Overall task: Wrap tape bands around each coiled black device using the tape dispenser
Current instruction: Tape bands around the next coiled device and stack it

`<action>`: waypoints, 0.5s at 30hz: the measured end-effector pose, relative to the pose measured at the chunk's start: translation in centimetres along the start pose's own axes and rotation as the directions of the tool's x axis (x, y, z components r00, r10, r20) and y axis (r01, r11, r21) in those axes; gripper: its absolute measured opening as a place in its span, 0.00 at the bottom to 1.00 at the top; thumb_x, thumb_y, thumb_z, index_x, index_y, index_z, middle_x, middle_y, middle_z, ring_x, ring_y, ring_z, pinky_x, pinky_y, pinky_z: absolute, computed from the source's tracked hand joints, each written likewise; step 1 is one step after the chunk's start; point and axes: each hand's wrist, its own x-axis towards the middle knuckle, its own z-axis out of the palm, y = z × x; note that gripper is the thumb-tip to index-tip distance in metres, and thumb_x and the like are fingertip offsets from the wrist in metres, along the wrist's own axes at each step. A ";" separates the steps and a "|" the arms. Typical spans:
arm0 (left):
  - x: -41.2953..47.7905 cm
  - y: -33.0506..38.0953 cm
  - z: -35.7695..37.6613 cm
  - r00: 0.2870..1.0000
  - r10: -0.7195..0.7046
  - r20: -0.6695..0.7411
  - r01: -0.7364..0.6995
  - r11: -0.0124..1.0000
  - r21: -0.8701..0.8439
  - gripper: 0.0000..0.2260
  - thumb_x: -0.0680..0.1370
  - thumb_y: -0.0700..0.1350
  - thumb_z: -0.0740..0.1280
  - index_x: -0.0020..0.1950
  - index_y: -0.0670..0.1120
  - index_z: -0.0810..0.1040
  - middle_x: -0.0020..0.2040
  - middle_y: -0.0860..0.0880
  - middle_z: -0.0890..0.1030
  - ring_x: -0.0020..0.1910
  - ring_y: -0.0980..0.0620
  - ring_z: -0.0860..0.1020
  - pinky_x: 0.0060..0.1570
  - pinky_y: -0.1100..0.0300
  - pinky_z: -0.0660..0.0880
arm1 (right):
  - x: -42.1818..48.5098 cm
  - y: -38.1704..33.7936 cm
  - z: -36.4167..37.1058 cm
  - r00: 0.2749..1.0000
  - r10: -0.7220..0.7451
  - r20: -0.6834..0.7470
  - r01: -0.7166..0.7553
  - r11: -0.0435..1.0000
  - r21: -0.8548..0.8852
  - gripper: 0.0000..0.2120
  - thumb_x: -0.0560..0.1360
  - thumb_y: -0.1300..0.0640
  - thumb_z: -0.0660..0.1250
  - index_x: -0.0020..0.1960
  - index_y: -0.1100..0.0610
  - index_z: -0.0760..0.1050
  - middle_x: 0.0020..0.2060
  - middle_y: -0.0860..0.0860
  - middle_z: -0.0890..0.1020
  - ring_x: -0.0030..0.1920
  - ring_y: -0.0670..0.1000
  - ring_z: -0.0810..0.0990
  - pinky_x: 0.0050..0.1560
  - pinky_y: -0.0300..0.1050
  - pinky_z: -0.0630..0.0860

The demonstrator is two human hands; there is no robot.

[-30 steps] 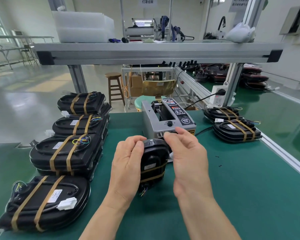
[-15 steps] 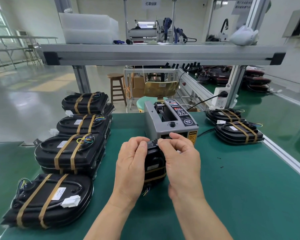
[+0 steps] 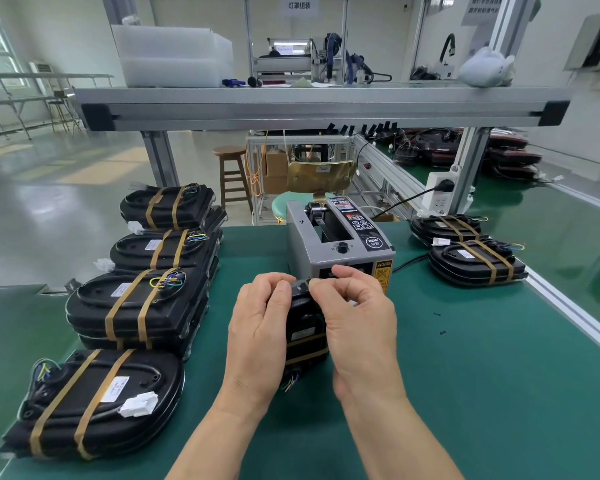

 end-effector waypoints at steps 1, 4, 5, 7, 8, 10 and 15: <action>0.0 0.0 0.0 1.000 0.004 0.001 -0.004 1.000 -0.003 0.11 0.76 0.57 0.58 0.47 0.56 0.79 0.49 0.56 0.78 0.55 0.56 0.75 0.58 0.52 0.72 | 0.0 0.1 0.0 1.000 -0.004 0.002 0.004 1.000 -0.002 0.11 0.69 0.60 0.75 0.30 0.50 0.83 0.51 0.38 0.78 0.60 0.58 0.77 0.59 0.62 0.78; -0.1 0.2 0.1 1.000 0.002 0.008 -0.002 1.000 -0.023 0.15 0.73 0.63 0.59 0.46 0.55 0.79 0.48 0.54 0.79 0.54 0.53 0.76 0.56 0.52 0.73 | 0.0 0.3 0.0 1.000 -0.026 0.008 0.026 1.000 -0.003 0.04 0.65 0.54 0.74 0.31 0.50 0.82 0.48 0.35 0.77 0.59 0.57 0.77 0.59 0.61 0.77; -0.1 0.2 0.1 1.000 0.000 0.006 0.000 1.000 -0.025 0.14 0.72 0.63 0.60 0.45 0.56 0.78 0.48 0.53 0.80 0.52 0.53 0.77 0.55 0.53 0.74 | 0.0 0.3 0.0 0.999 -0.035 0.006 0.035 0.999 -0.009 0.03 0.63 0.53 0.73 0.31 0.50 0.82 0.48 0.34 0.77 0.59 0.56 0.77 0.59 0.61 0.77; 0.0 0.4 0.2 1.000 -0.006 -0.007 0.006 1.000 -0.018 0.12 0.70 0.62 0.62 0.44 0.58 0.78 0.48 0.53 0.81 0.50 0.56 0.78 0.52 0.57 0.74 | -0.1 0.3 0.0 0.999 -0.053 0.008 0.054 0.998 -0.031 0.02 0.63 0.52 0.73 0.32 0.49 0.83 0.47 0.33 0.77 0.59 0.55 0.77 0.60 0.60 0.77; 0.1 0.4 0.3 1.000 -0.015 -0.013 0.015 1.000 -0.019 0.10 0.69 0.61 0.63 0.43 0.58 0.78 0.47 0.53 0.81 0.49 0.58 0.78 0.51 0.58 0.74 | 0.0 0.4 -0.1 0.998 -0.055 0.014 0.056 0.997 -0.044 0.02 0.64 0.53 0.73 0.32 0.48 0.82 0.47 0.33 0.77 0.59 0.54 0.77 0.60 0.60 0.76; 0.3 0.5 0.4 0.999 -0.032 -0.023 0.031 0.999 -0.020 0.09 0.69 0.60 0.64 0.43 0.58 0.79 0.47 0.53 0.81 0.47 0.58 0.79 0.50 0.59 0.73 | 0.1 0.6 -0.2 0.999 -0.048 0.022 0.049 0.997 -0.056 0.04 0.66 0.54 0.75 0.33 0.48 0.82 0.48 0.34 0.77 0.59 0.51 0.77 0.60 0.57 0.77; 0.5 0.1 0.3 0.998 -0.019 -0.052 0.019 1.000 -0.010 0.13 0.67 0.63 0.64 0.44 0.58 0.80 0.47 0.53 0.83 0.48 0.56 0.80 0.52 0.54 0.76 | 0.2 0.9 0.1 0.992 -0.112 -0.061 0.104 0.987 -0.124 0.14 0.66 0.42 0.74 0.44 0.48 0.76 0.49 0.38 0.73 0.51 0.36 0.74 0.49 0.28 0.71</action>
